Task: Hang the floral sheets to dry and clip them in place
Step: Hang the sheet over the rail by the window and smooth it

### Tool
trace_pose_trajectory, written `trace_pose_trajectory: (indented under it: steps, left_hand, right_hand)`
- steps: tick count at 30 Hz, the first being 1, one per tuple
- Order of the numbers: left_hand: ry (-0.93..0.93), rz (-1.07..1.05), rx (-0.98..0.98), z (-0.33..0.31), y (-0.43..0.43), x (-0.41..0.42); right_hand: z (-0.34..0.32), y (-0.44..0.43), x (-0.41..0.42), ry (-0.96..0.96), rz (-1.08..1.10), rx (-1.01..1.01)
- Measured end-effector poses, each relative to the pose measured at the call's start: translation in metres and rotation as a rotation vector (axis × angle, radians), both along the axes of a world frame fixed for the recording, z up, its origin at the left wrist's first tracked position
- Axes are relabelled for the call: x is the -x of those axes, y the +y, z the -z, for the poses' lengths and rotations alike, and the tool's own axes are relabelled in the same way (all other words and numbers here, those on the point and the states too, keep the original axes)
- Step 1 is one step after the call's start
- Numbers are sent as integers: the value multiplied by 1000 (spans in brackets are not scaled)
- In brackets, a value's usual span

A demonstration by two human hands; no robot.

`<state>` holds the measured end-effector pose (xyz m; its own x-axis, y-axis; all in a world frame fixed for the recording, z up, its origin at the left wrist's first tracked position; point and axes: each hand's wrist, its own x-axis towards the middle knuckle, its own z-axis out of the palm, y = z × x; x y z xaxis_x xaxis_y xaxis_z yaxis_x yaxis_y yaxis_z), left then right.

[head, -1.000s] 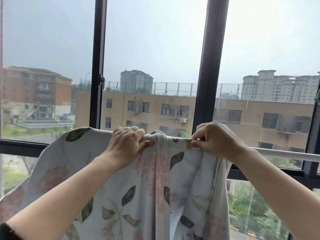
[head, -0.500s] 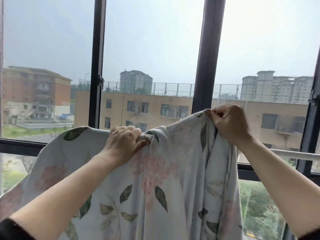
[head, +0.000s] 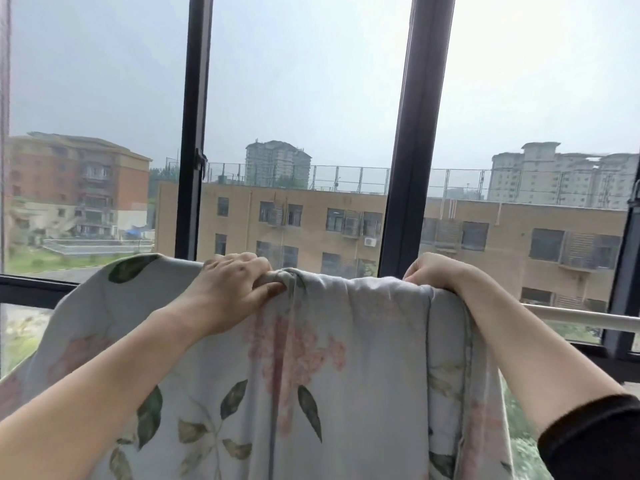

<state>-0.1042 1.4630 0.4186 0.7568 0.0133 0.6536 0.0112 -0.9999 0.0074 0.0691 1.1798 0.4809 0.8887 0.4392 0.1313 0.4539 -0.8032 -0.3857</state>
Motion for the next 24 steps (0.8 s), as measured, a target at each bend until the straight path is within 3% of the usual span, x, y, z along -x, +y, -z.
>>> trace_pose_trajectory:
  steps: [4, 8, 11, 17, 21, 24]
  left_hand:
    - [9, 125, 141, -12, -36, 2]
    - [43, 236, -61, -15, -102, -20]
    - [-24, 110, -219, -6, -116, -48]
    - [-171, 149, -247, -6, -110, -60]
    - [-181, 169, -216, -5, -98, -68]
    - [-198, 182, -198, -5, -97, -72]
  right_hand:
    - [2, 4, -1, -38, -56, -76]
    - [0, 5, -1, -19, -77, -63]
    - [1, 2, -2, -40, -51, -74]
    - [-8, -23, 10, -30, -53, -274]
    - [5, -52, 45, -334, 54, -181]
    - [43, -58, 79, -657, 108, -368]
